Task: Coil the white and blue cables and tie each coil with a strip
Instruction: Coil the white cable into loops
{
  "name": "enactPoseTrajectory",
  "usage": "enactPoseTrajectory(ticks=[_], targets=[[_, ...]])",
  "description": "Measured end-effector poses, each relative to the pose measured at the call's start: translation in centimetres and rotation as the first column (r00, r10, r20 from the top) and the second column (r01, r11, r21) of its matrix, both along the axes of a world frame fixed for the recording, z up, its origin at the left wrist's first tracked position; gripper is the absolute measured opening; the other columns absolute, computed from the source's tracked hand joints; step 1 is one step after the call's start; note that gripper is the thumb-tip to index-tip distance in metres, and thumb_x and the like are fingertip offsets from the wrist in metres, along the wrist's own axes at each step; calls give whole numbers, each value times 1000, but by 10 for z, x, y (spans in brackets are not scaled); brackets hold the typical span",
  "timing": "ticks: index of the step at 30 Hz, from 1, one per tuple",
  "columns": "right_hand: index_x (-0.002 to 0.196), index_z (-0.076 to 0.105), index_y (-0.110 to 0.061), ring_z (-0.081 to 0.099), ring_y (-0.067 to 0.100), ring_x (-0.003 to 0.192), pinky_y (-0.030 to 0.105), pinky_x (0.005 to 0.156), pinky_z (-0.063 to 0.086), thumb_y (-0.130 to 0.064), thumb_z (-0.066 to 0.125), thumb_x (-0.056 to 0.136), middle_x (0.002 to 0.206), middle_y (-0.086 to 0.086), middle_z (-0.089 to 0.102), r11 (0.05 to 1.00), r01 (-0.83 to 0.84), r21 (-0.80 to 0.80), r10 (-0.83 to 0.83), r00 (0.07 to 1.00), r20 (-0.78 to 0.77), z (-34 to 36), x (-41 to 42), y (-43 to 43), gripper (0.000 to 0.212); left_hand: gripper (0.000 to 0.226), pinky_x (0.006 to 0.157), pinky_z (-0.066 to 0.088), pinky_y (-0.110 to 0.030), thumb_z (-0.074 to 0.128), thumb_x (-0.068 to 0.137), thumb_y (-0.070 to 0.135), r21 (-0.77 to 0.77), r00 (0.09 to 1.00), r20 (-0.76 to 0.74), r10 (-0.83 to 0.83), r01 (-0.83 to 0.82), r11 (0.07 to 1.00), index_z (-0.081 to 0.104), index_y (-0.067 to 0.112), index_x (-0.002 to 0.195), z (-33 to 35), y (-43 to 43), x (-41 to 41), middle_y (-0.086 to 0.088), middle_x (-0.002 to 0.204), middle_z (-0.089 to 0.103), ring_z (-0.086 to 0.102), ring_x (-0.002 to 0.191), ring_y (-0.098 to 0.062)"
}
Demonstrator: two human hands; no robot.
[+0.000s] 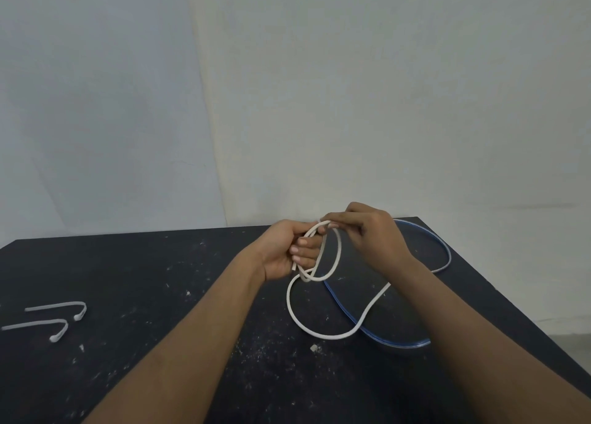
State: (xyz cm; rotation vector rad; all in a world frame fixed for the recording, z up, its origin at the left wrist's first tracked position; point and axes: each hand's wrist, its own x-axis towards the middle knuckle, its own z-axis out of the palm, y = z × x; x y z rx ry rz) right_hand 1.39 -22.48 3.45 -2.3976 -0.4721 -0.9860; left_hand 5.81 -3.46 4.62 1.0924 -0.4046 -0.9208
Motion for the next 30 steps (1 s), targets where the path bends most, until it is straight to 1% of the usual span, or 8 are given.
enactPoseTrajectory(ticks=[5,10,13,16,18,22,25,30], targets=[[105,77,-30,57,15,67,33,55,44,-26,61,95,74,-8,62,987,159,8,-159,987,-16,-3,2,-9,19,31,37,14,-17,29,102,15,28,999,9,-35,34,999,47,11,77,3,5,2,9,48,26,10,43,-6],[114,71,-34,61,16,79,27,60,38,-27,54,99,87,-9,70,973,222,70,-211,968,-132,-14,1,-21,24,25,36,16,-17,32,101,15,-181,978,-64,196,-205,962,46,8,81,14,17,14,8,47,29,21,34,-4],[119,66,-39,57,15,75,28,60,39,-24,47,101,85,-11,69,976,217,30,-209,964,-165,-13,2,-19,30,28,35,17,-17,29,100,11,-346,919,-212,332,-389,854,47,8,78,21,26,21,7,46,29,24,32,-5],[103,65,-36,52,19,58,30,51,35,-31,43,102,63,-8,58,958,283,51,-257,923,-287,-13,5,-28,23,33,33,19,-18,27,99,9,-482,815,-382,435,-577,659,47,9,73,27,38,31,6,45,30,23,31,-6],[95,60,-34,50,18,53,30,48,32,-29,40,102,62,-9,57,945,322,58,-285,896,-340,-16,5,-36,22,34,32,19,-18,26,101,11,-466,761,-388,521,-649,601,47,10,74,31,41,34,7,44,29,22,31,-6],[96,41,-30,57,21,62,31,48,35,-15,38,101,89,-15,66,916,400,28,-371,871,-321,-20,2,-38,16,36,32,18,-17,27,106,17,-324,721,-229,654,-690,647,46,11,76,24,27,28,7,42,30,22,30,-5],[96,47,-30,58,28,72,34,51,37,-9,43,94,84,0,66,876,416,-246,-477,826,-301,-19,1,-35,21,35,35,19,-17,30,107,23,-217,706,-41,707,-698,683,47,11,79,17,18,26,7,42,32,24,31,-4],[94,63,-29,61,19,89,33,65,45,-20,54,94,93,-9,67,874,147,-464,-326,884,-336,-12,-1,-17,13,31,38,24,-19,29,105,23,10,662,435,611,-682,731,45,13,81,7,8,26,2,55,33,28,37,-6]])
